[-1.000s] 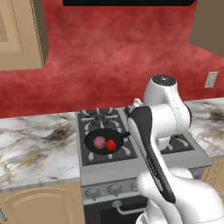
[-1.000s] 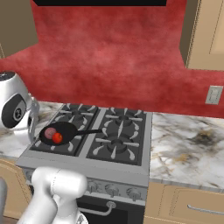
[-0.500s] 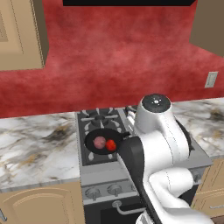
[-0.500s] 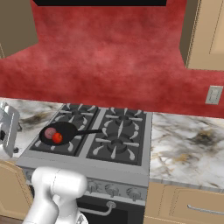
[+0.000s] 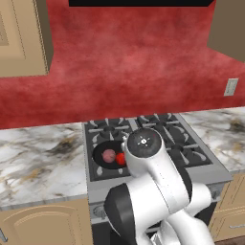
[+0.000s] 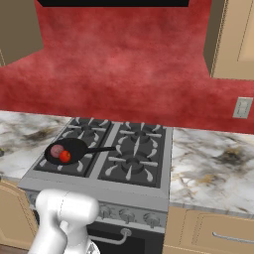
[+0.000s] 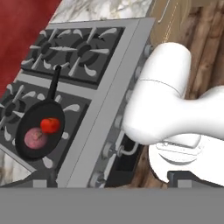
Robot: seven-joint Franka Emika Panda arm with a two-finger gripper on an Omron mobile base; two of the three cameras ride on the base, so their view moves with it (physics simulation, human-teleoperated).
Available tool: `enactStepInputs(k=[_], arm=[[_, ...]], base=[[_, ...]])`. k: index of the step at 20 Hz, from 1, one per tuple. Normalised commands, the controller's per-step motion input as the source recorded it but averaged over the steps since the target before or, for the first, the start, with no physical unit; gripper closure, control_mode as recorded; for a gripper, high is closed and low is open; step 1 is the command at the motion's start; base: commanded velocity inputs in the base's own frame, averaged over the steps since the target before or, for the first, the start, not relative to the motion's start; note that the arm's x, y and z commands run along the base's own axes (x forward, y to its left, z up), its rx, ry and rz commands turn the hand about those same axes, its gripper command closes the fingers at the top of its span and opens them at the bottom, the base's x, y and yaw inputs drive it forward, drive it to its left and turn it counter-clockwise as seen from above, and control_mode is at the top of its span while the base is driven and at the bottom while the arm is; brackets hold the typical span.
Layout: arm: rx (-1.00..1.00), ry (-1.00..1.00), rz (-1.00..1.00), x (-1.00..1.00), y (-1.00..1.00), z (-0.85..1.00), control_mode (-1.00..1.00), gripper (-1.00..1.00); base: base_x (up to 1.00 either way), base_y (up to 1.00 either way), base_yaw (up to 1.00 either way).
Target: Place the pan on the front left burner on the stove. Then place the tomato and the onion in the pan and turn on the front left burner.
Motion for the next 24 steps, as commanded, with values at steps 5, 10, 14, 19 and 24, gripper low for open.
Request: enactStepInputs(k=[5, 10, 14, 19, 24], arm=[[-0.14, 0.00, 0.00, -0.06, 0.38, -0.07, -1.00, -1.00], [-0.15, 0.00, 0.00, -0.02, 0.28, -0.24, -1.00, -1.00], [-0.15, 0.00, 0.07, 0.00, 0.18, -0.39, -1.00, -1.00], [-0.10, 0.00, 0.15, -0.02, 0.00, -0.43, -1.00, -1.00], [-0.09, 0.00, 0.17, 0.00, 0.00, -0.46, -1.00, -1.00]], base=[[0.00, 0.00, 0.00], [0.00, 0.00, 0.00], [0.00, 0.00, 0.00], [0.00, 0.00, 0.00], [0.00, 0.00, 0.00]])
